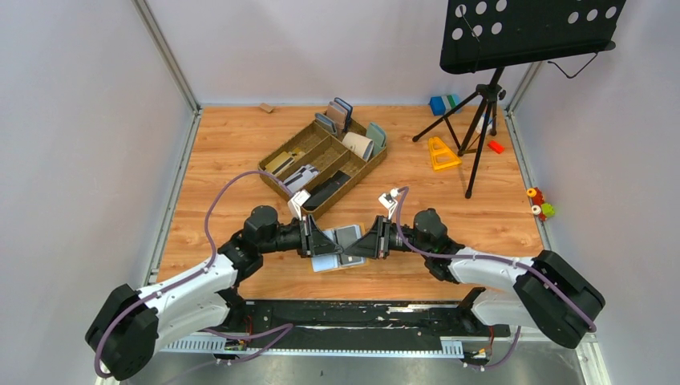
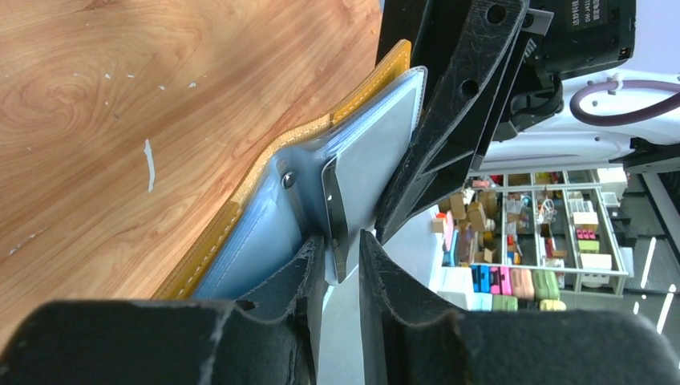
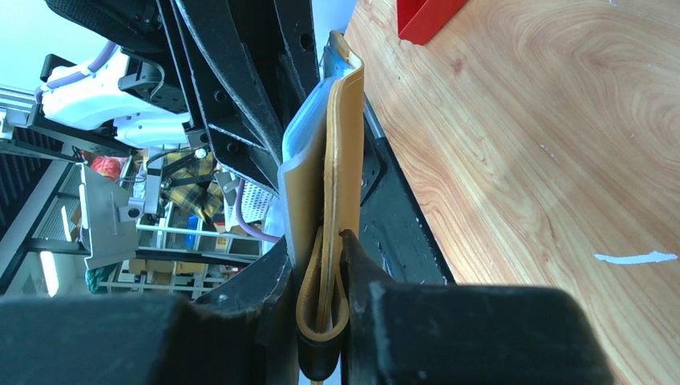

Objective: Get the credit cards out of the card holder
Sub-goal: Remove the credit card from the card holder.

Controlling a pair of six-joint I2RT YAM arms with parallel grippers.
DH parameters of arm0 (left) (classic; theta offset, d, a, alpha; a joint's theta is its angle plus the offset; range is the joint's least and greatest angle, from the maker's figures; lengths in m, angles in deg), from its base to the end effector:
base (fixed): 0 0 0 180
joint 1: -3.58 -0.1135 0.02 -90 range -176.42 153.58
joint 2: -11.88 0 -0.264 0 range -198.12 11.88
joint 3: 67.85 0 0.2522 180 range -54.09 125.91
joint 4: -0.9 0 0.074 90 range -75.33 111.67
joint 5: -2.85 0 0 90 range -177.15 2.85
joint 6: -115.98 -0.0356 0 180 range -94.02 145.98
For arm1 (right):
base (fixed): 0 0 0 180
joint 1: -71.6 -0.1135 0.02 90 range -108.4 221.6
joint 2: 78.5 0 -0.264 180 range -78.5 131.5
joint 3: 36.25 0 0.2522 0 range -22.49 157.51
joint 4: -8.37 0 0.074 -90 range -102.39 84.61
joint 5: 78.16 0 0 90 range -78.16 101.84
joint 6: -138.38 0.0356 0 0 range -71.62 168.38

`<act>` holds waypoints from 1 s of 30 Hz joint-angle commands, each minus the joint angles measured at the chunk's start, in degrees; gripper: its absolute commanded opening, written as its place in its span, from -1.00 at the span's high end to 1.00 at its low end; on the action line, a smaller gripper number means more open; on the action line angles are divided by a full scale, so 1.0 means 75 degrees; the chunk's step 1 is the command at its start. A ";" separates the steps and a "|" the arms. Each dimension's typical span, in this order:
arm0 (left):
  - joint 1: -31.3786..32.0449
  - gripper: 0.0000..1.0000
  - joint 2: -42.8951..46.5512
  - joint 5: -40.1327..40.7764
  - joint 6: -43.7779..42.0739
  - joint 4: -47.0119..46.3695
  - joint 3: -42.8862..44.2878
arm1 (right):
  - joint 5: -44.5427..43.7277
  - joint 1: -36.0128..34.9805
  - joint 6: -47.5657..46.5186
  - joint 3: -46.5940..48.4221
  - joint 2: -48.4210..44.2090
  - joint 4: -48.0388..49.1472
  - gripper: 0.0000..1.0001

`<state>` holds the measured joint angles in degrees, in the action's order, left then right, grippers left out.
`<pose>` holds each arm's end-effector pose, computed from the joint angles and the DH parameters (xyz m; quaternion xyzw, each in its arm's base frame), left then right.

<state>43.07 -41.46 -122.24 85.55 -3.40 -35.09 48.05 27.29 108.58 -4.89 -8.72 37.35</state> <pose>0.1394 -0.1414 0.2077 0.0451 0.7827 -0.5917 0.1877 0.1482 0.1741 0.1877 -0.0988 0.7459 0.6310 0.1887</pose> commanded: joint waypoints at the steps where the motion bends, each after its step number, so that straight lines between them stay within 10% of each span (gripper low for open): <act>1: 0.0068 0.51 -0.0120 -0.0352 0.0360 -0.1352 0.0090 | 0.0353 -0.0103 0.0270 0.0169 0.0115 0.1296 0.97; 7: 0.0068 1.00 -0.0257 -0.0136 0.0606 -0.1944 -0.0068 | 0.0394 -0.0100 0.0316 0.0132 0.0129 0.1338 0.62; 15: 0.0067 1.00 -0.0219 -0.0016 0.0171 -0.1159 0.0080 | 0.0220 0.0032 0.0164 -0.0045 -0.0333 0.0872 0.13; 23: 0.0059 1.00 -0.0127 0.0120 -0.0128 -0.0590 0.0114 | 0.0212 0.0266 0.0072 -0.0165 -0.0667 0.0366 0.20; 30: -0.0135 1.00 0.0138 0.0090 -0.0317 -0.0118 0.0121 | 0.0189 0.0418 0.0010 -0.0224 -0.0843 -0.0021 0.74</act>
<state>43.04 -42.11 -122.24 85.94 -7.09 -35.92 49.01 29.98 109.35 -6.79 -13.07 36.35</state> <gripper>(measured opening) 0.006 0.193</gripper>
